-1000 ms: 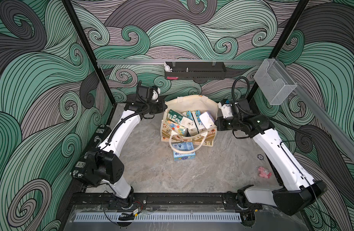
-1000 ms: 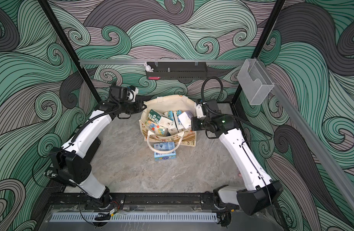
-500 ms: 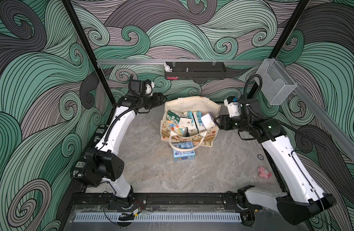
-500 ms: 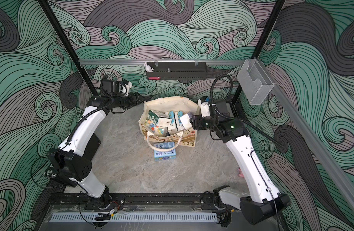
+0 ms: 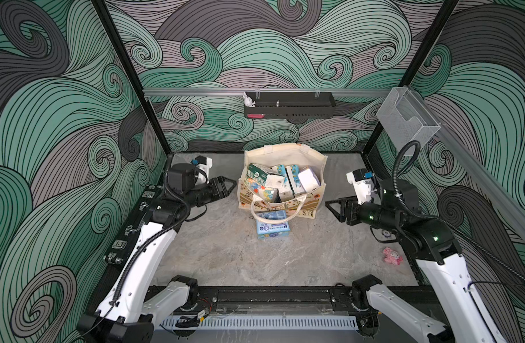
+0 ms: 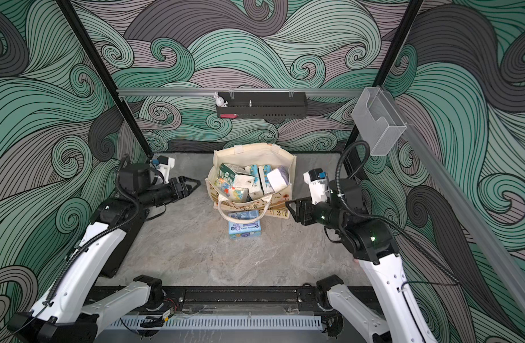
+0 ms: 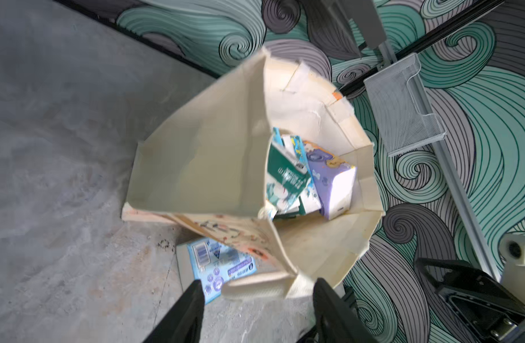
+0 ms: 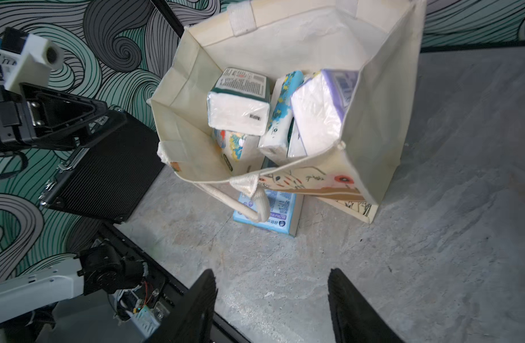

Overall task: Put tissues into the canvas bag
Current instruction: Adjust the canvas bag at the center of the board.

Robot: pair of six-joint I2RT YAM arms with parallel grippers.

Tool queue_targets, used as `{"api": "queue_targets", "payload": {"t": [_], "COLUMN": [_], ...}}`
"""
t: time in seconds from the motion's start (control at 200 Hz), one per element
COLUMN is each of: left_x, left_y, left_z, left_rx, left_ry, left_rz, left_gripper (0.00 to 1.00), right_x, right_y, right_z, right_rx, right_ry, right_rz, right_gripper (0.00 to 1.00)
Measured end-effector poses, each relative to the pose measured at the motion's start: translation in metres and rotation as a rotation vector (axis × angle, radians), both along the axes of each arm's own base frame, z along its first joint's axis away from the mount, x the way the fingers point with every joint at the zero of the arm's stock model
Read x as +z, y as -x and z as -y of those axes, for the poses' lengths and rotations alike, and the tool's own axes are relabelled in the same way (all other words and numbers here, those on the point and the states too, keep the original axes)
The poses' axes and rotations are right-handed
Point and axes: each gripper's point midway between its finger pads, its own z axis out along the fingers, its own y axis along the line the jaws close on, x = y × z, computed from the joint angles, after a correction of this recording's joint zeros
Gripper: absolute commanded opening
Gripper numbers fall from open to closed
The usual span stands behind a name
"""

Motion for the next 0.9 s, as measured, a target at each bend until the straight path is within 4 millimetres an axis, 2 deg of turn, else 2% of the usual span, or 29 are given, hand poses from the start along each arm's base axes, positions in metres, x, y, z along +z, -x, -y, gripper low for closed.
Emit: {"api": "queue_targets", "payload": {"t": [0.12,0.26,0.45,0.535,0.661,0.766,0.901], "left_x": [-0.042,-0.081,-0.139,-0.155,-0.17,-0.183,-0.186], "left_y": [0.03,0.059,0.075,0.071,0.052,0.033,-0.001], "left_z": [0.0,0.004,0.008,0.011,0.016,0.023,0.041], "left_rx": [0.002,-0.003,0.003,0.007,0.009,-0.007,-0.071], "left_ry": [0.042,0.103,0.142,0.136,0.121,0.086,0.072], "left_rz": [-0.083,-0.151,-0.281,-0.329,-0.371,-0.432,-0.462], "left_gripper": [0.61,0.63,0.65,0.65,0.64,0.62,0.57], "right_x": [-0.042,-0.093,-0.152,-0.167,-0.175,-0.182,-0.191], "right_y": [0.017,0.031,0.046,0.046,0.034,0.014,-0.023], "right_z": [-0.013,-0.031,-0.044,-0.048,-0.057,-0.066,-0.071], "right_rx": [0.041,0.065,0.052,0.04,0.052,0.052,0.026], "right_ry": [-0.062,-0.152,-0.241,-0.261,-0.266,-0.268,-0.298], "right_rz": [-0.131,-0.289,-0.454,-0.503,-0.539,-0.564,-0.572], "right_gripper": [0.62,0.63,0.65,0.66,0.72,0.76,0.75]}}
